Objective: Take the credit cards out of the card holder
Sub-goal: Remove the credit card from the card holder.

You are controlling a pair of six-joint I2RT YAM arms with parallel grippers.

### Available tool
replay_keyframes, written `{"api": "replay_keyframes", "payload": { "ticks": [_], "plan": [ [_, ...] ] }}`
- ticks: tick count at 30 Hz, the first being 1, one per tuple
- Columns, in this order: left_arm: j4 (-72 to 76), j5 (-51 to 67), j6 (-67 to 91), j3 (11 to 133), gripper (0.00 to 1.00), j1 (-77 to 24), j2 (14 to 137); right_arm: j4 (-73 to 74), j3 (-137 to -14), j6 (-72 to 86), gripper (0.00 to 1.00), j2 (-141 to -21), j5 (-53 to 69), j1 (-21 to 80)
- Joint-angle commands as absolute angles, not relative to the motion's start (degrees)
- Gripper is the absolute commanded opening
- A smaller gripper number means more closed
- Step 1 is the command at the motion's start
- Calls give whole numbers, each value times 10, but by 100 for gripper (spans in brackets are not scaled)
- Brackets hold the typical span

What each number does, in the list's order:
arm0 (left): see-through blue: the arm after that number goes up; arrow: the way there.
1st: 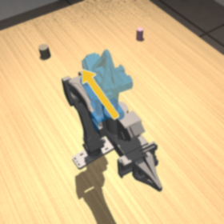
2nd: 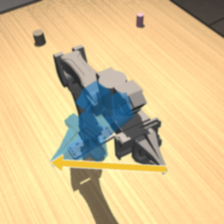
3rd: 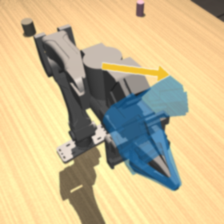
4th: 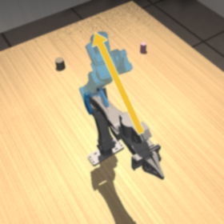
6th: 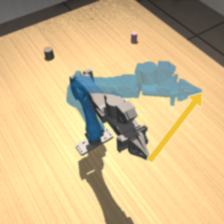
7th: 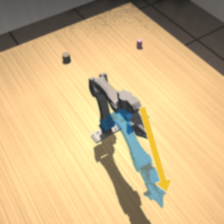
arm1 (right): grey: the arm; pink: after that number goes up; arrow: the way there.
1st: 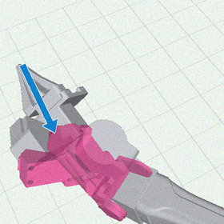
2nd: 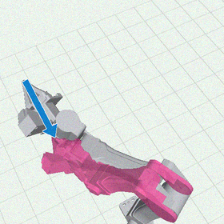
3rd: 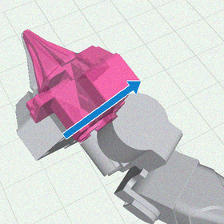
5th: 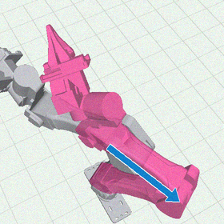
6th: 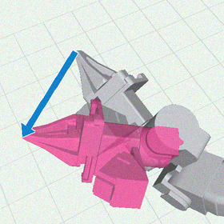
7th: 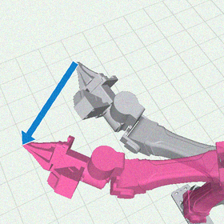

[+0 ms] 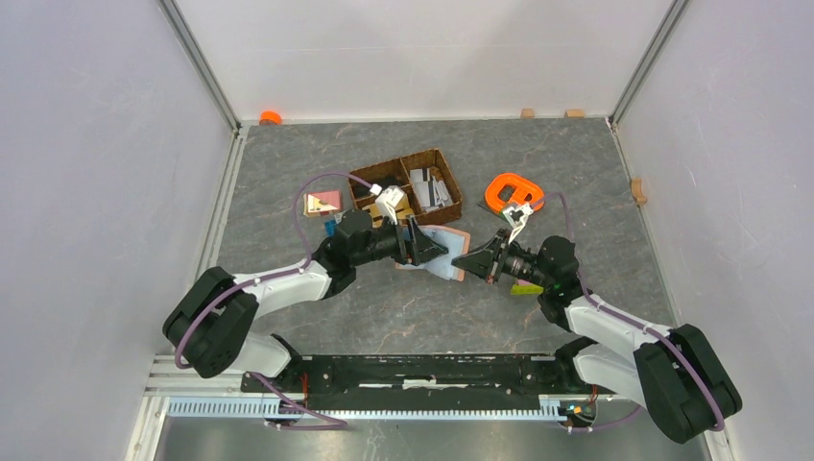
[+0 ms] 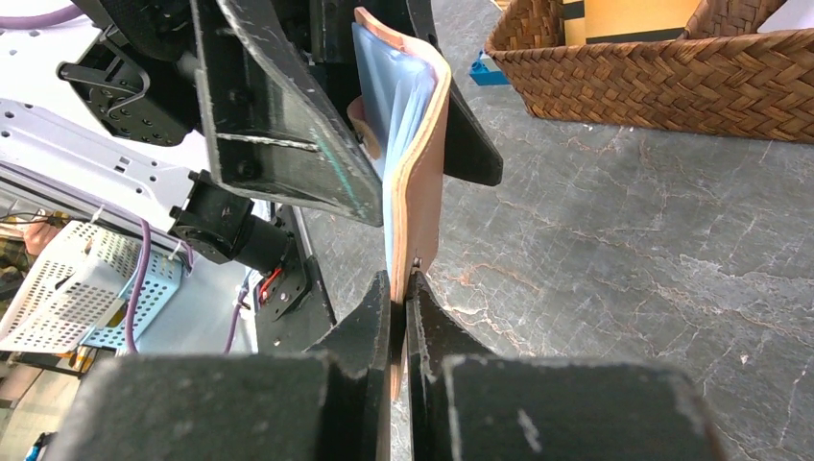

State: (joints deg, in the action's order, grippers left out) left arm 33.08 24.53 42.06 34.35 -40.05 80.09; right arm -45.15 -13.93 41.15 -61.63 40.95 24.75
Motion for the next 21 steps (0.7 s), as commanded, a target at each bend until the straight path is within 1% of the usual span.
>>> {"api": "replay_keyframes", "payload": {
  "ticks": [1,2,5,8,11,16,19,21],
  "plan": [
    [354,271,413,367,73,-403,810,-492,-163,419,0,-620,422,250],
    [356,273,414,369,68,-403,812,-494,-163,421,0,-622,424,250],
    [356,275,417,370,56,-403,817,-500,-161,423,0,-624,425,250],
    [350,272,416,372,46,-403,816,-498,-160,424,6,-624,421,250],
    [346,267,415,371,37,-403,813,-497,-160,424,9,-625,421,249],
    [337,254,414,369,24,-403,809,-497,-161,425,24,-627,421,247],
    [337,252,418,367,20,-400,806,-497,-159,425,36,-626,419,244],
    [344,252,426,363,14,-397,805,-497,-158,425,39,-625,417,242]
  ]
}}
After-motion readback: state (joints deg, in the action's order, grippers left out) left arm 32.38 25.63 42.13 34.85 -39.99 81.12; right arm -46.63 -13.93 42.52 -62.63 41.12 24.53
